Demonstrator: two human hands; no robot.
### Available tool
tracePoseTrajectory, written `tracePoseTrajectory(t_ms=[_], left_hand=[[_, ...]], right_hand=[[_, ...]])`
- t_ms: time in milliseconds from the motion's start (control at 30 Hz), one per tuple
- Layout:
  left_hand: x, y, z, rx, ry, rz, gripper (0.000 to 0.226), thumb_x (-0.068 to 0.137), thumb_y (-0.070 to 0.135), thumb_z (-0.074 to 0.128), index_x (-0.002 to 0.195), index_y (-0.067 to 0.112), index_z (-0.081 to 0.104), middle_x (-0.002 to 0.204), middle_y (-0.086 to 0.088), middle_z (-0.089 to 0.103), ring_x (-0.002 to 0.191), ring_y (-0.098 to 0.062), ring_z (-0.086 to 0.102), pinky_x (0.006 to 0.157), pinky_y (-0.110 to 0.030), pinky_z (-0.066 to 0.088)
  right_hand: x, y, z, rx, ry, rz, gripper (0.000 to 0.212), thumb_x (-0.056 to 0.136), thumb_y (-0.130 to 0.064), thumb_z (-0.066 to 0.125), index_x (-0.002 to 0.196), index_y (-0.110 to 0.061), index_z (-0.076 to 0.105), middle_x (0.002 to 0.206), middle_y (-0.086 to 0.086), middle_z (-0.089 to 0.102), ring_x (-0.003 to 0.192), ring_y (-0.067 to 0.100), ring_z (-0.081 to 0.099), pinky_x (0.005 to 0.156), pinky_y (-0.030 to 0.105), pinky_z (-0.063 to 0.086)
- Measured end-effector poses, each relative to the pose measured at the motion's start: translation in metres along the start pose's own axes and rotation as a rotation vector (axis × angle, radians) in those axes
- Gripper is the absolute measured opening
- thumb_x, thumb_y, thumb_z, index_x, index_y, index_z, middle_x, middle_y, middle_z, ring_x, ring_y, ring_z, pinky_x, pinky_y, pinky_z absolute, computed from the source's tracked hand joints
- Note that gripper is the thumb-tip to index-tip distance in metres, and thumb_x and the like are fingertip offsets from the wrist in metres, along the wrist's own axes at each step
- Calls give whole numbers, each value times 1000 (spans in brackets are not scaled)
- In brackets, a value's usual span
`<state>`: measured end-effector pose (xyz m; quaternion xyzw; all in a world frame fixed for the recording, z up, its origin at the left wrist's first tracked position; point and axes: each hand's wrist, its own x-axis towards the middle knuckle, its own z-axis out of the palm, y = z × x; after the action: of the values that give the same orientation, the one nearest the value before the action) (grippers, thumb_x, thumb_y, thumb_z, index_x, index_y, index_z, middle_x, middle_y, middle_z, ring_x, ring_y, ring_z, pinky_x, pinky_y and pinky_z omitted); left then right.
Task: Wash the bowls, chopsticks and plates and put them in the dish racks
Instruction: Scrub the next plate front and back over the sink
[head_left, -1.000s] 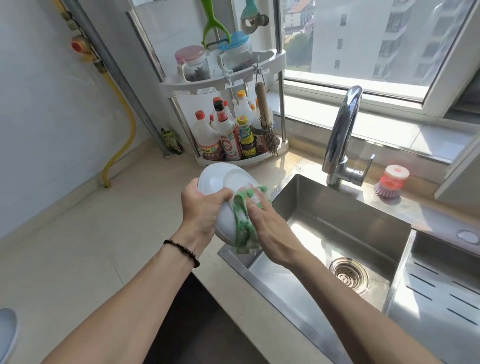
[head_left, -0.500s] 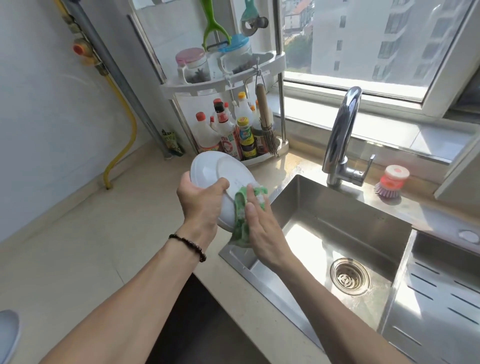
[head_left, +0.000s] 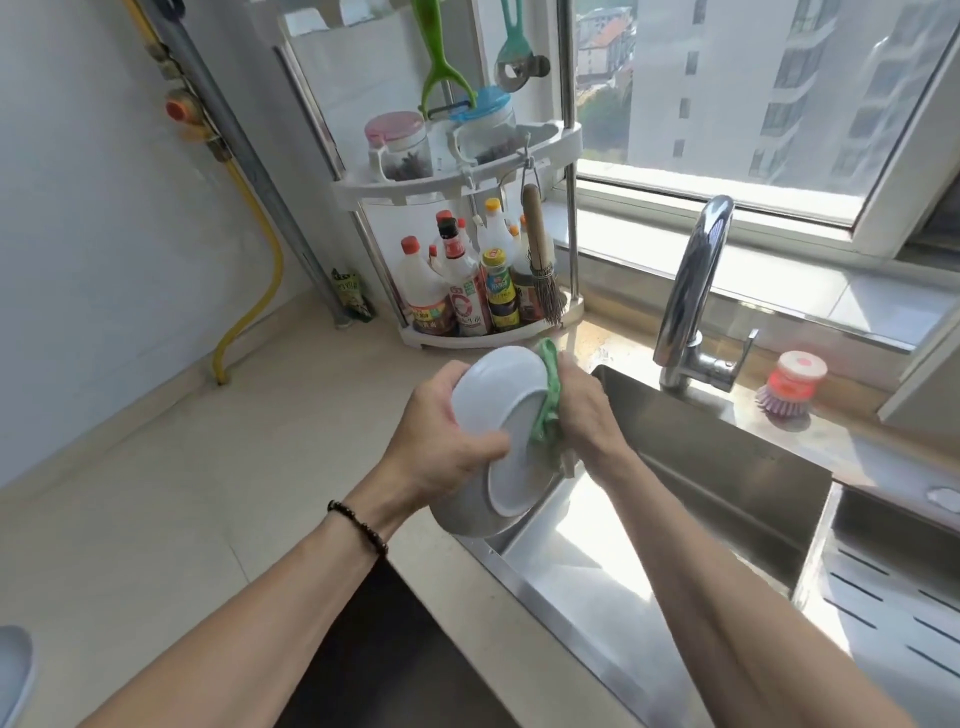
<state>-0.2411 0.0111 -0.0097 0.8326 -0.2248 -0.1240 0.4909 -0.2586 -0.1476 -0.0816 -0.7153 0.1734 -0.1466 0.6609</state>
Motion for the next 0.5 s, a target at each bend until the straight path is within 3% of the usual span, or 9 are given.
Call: tracePoseTrajectory(t_ms=[67,133,200,267,367,400,500], left_hand=[[0,-1,4,29,3,18,49,70,-2,83,98,27,56,97,0,63,84,-10,63,60,-15,51],[5,-2,7,58,8,16,47,69,-1,84,99,22,57,95,0,64,82,-11,64,60,-18,53],[11,-6,8,86,-3,6,47,67,0,85,104,15,60,95,-2,68,84,-16,68,66,-27,58],[11,-9,7,110,4,4,46,66,2,85,103,14,61,94,-3,68,83,-18,67,66,-27,57],[5,-16,3,118,16,-15,45,67,1,83,103,16,61,92,0,65,78,-12,62,59,-17,50],[3,-18,1,93,26,-27,44,68,-1,83,101,17,61,91,2,65,77,-10,63,60,-16,50],[1,-27,-8,-9,41,-44,45,68,-4,82,104,15,62,95,-2,72,85,-14,71,69,-23,55]], right_hand=[[-1,-2,3,-8,53,-14,63,104,-58,22,106,-10,62,102,8,64,101,31,62,95,55,50],[-6,-10,13,-31,15,-156,60,102,-58,24,119,-19,66,104,0,62,103,28,60,94,49,50],[-14,-12,20,-95,-55,-280,49,104,-48,26,130,-29,63,117,-16,56,121,22,50,106,39,39],[-10,-7,17,-106,-54,-257,52,102,-49,26,137,-30,59,135,-8,55,131,20,45,113,39,34],[-5,0,13,-26,-75,-101,56,103,-53,24,139,-26,58,139,8,58,126,17,52,112,40,38],[-12,-4,18,-71,-106,-149,52,105,-48,24,142,-27,55,144,9,54,127,15,49,112,33,35],[-35,-11,39,-221,-213,-357,48,105,-41,25,146,-33,47,152,-7,40,140,9,27,119,30,17]])
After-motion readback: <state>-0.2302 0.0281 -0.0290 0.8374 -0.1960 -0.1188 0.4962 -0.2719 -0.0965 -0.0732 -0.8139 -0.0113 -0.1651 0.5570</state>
